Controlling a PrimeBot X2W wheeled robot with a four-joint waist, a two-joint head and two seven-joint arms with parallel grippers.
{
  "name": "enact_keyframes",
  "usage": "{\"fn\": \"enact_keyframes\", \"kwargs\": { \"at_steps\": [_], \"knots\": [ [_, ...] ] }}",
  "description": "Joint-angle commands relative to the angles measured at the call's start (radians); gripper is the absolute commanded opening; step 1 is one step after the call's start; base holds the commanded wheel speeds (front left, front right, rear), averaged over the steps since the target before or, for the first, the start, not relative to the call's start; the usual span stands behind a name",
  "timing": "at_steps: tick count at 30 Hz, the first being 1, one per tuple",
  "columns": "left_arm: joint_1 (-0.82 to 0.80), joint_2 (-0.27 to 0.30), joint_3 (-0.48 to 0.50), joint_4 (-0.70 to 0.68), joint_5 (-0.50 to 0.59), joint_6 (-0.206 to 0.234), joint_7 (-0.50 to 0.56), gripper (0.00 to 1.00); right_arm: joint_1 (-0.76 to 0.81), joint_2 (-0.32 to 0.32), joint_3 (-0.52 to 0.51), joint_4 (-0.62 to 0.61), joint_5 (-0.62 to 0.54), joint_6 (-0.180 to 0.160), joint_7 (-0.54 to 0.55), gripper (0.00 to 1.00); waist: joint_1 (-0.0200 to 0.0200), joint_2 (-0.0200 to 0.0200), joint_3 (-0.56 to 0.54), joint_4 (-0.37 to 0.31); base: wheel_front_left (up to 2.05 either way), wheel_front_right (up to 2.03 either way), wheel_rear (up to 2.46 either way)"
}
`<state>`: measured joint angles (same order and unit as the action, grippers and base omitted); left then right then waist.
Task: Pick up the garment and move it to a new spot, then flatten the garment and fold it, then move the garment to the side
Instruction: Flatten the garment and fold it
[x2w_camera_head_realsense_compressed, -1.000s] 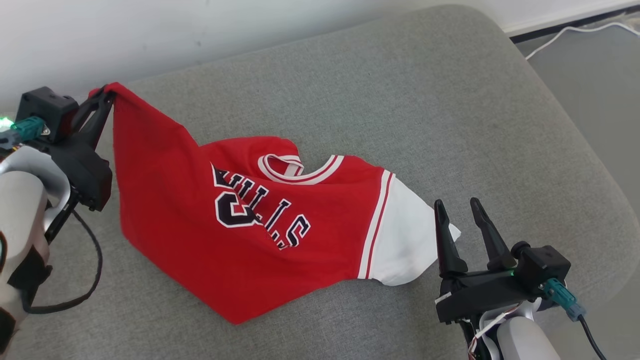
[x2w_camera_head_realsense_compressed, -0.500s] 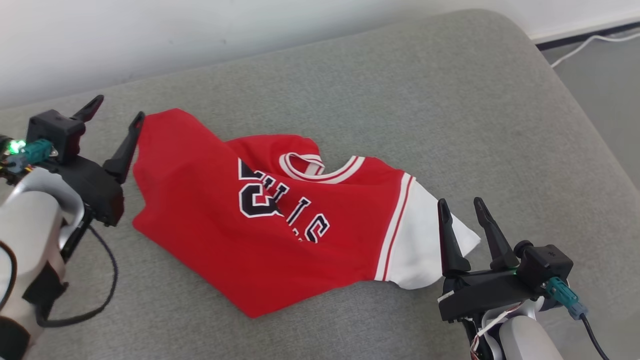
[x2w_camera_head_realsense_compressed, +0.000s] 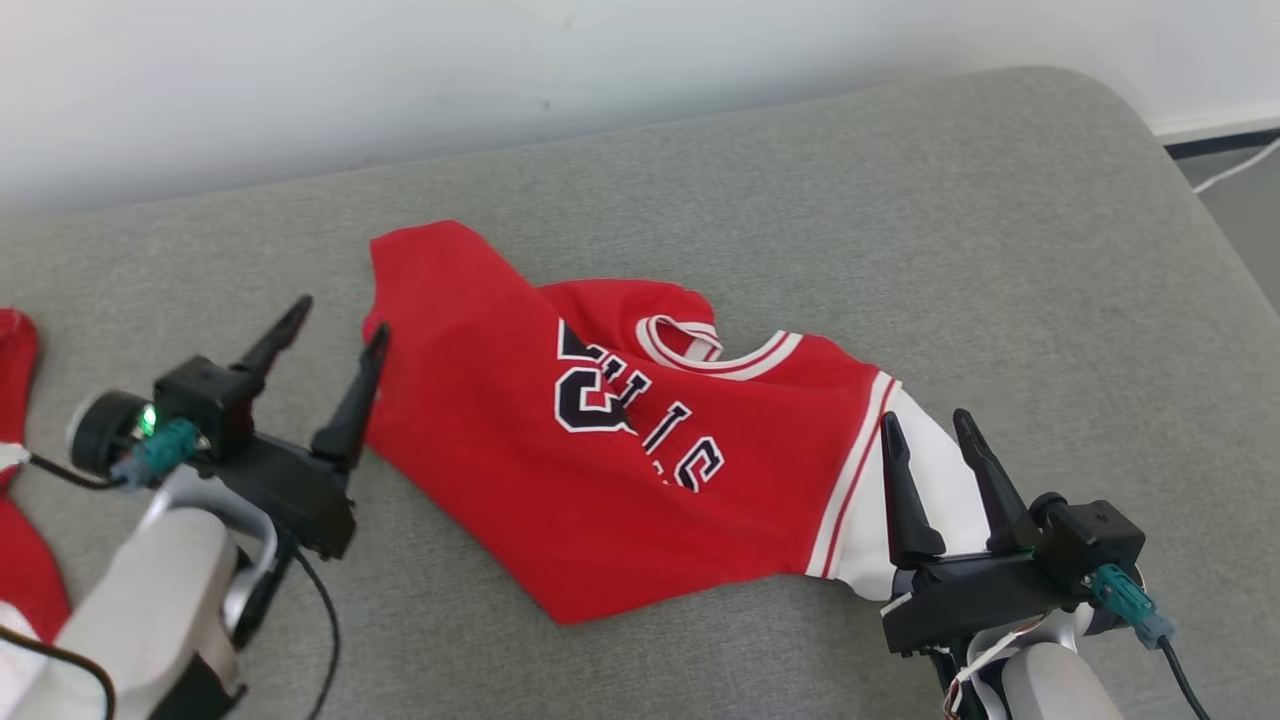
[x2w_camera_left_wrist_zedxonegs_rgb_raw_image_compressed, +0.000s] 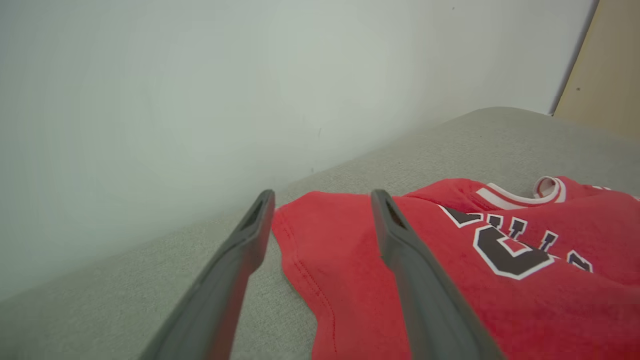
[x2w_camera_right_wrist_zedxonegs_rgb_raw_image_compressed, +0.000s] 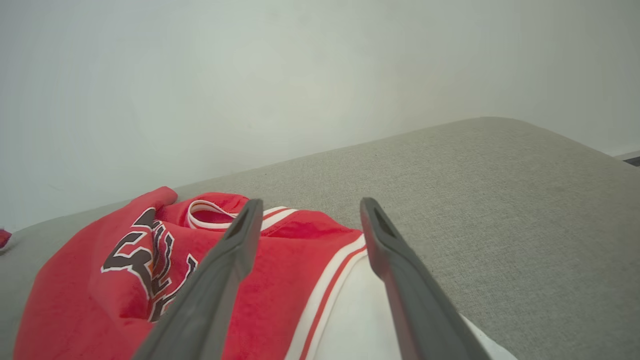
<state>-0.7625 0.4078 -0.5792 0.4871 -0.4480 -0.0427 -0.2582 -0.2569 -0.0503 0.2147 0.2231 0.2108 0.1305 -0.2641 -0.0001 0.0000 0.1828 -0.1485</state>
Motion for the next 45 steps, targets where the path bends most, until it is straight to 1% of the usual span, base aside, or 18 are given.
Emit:
{"fn": "enact_keyframes", "kwargs": {
  "at_steps": [1,3,7,8,12,20,31,32,33,34,40,45],
  "knots": [
    [0.032,-0.012,0.012,-0.008,0.005,0.002,-0.005,1.00,0.005,0.001,-0.001,0.003,-0.009,0.000,-0.003,1.00,0.0001,0.0000,-0.004,0.016,0.00,0.00,0.00],
    [0.056,-0.035,0.033,-0.014,0.002,0.005,-0.005,1.00,0.004,0.000,-0.002,0.005,-0.011,0.000,-0.003,1.00,0.0001,0.0000,-0.002,0.021,0.00,0.00,0.00],
    [0.097,-0.073,0.062,-0.001,0.013,-0.006,-0.005,1.00,0.001,-0.004,0.000,0.009,-0.012,0.000,-0.003,1.00,0.0001,0.0000,0.002,0.025,0.00,0.00,0.00],
    [0.108,-0.088,0.077,0.016,0.023,-0.011,-0.005,1.00,-0.001,-0.007,0.003,0.010,-0.009,0.000,-0.003,1.00,0.0001,0.0000,0.003,0.022,0.00,0.00,0.00],
    [0.124,-0.113,0.108,0.067,0.032,-0.023,-0.005,1.00,-0.008,-0.014,0.006,0.013,-0.003,0.000,-0.003,1.00,0.0001,0.0000,0.007,0.010,0.00,0.00,0.00],
    [0.137,-0.134,0.147,0.162,0.053,-0.052,-0.005,1.00,-0.016,-0.015,0.013,0.010,0.002,0.000,-0.003,1.00,0.0001,0.0000,0.024,-0.017,0.00,0.00,0.00],
    [0.108,-0.152,0.194,0.270,0.085,-0.074,-0.005,1.00,-0.019,-0.008,0.014,0.005,0.006,0.000,-0.003,1.00,0.0001,0.0000,0.051,-0.053,0.00,0.00,0.00],
    [0.105,-0.152,0.197,0.282,0.086,-0.076,-0.005,0.49,-0.018,-0.008,0.014,0.004,0.005,0.000,-0.003,1.00,0.0001,0.0000,0.052,-0.055,0.00,0.00,0.00],
    [0.102,-0.153,0.196,0.295,0.087,-0.077,-0.005,0.07,-0.017,-0.007,0.014,0.003,0.004,0.000,-0.003,1.00,0.0001,0.0000,0.052,-0.056,0.00,0.00,0.00],
    [0.097,-0.155,0.192,0.303,0.091,-0.079,-0.005,0.00,-0.017,-0.007,0.014,0.003,0.003,0.000,-0.003,1.00,0.0001,0.0000,0.052,-0.056,0.00,0.00,0.00],
    [0.077,-0.167,0.197,0.281,0.112,-0.085,-0.005,0.00,-0.018,-0.004,0.006,0.001,-0.002,0.000,-0.003,1.00,0.0001,0.0000,0.050,-0.043,0.00,0.00,0.00],
    [0.063,-0.191,0.190,0.196,0.161,-0.084,-0.005,0.00,-0.015,-0.003,0.002,0.002,-0.002,0.000,-0.003,1.00,0.0001,0.0000,0.039,-0.029,0.00,0.00,0.00]
  ]
}}
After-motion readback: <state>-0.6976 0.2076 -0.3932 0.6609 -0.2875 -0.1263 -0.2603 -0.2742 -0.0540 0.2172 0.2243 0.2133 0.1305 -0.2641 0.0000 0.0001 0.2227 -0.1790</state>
